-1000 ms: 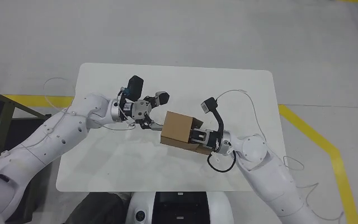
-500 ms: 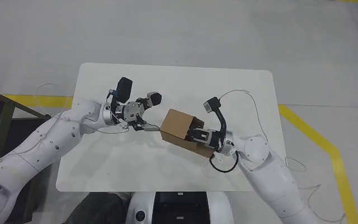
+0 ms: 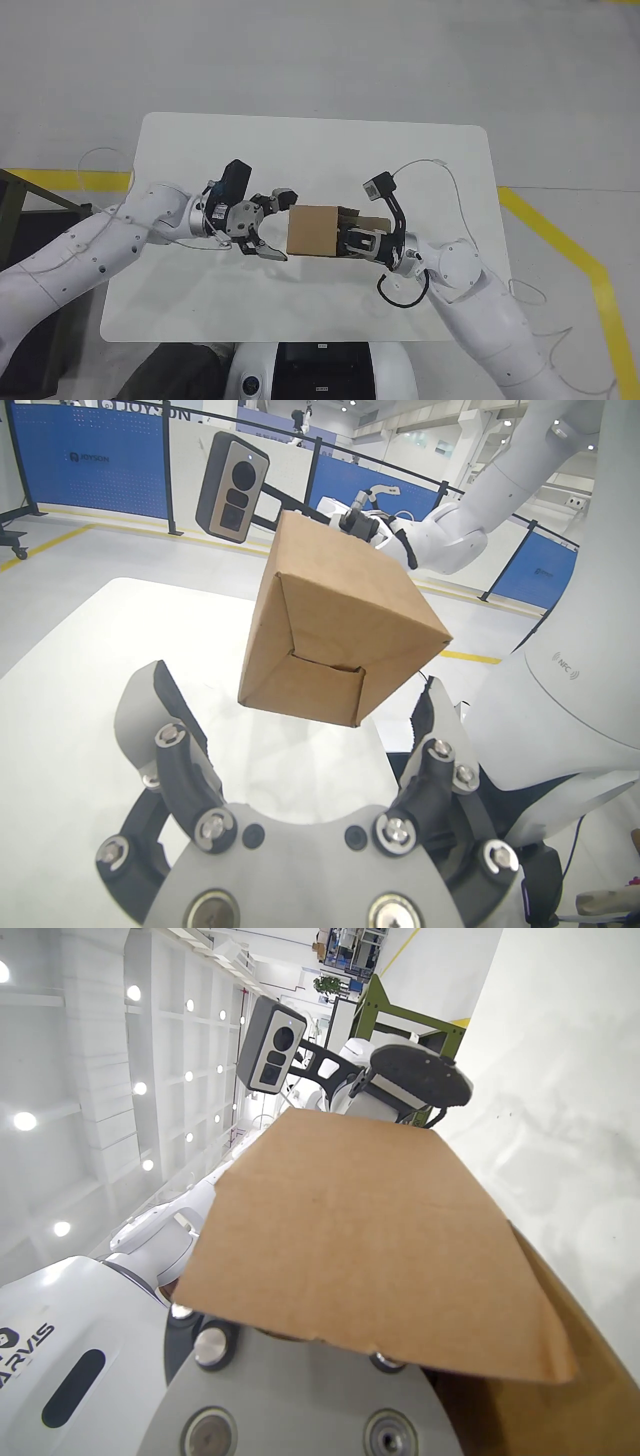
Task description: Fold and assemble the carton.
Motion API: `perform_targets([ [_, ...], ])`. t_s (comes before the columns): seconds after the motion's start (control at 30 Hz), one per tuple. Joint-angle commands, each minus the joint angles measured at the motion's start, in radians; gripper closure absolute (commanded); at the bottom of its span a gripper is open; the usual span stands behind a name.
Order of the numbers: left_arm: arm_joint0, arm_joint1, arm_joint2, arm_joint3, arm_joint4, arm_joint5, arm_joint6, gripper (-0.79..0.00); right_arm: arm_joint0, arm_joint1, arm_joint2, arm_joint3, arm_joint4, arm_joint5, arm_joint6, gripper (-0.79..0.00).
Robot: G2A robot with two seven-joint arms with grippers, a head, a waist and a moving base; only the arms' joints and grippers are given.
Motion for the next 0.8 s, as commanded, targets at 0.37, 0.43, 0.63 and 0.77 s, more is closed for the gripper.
perform_targets([
  [0.37, -0.038, 0.003, 0.035, 0.006, 0.136, 0.000, 0.099, -0.785, 0.012, -0.003, -0.007, 0.011, 0.052, -0.010, 0.021, 0.000],
  [0.43, -0.042, 0.002, 0.035, 0.002, 0.152, 0.000, 0.108, -0.785, 0.014, -0.003, -0.010, 0.012, 0.052, -0.010, 0.020, 0.000],
  [0.63, -0.055, -0.006, 0.035, -0.013, 0.194, 0.000, 0.116, -0.785, 0.018, -0.005, -0.014, 0.013, 0.053, -0.006, 0.010, 0.000],
  [0.77, -0.060, -0.014, 0.035, -0.001, 0.192, 0.000, 0.109, -0.785, 0.017, -0.005, -0.015, 0.009, 0.055, -0.005, 0.004, 0.000],
])
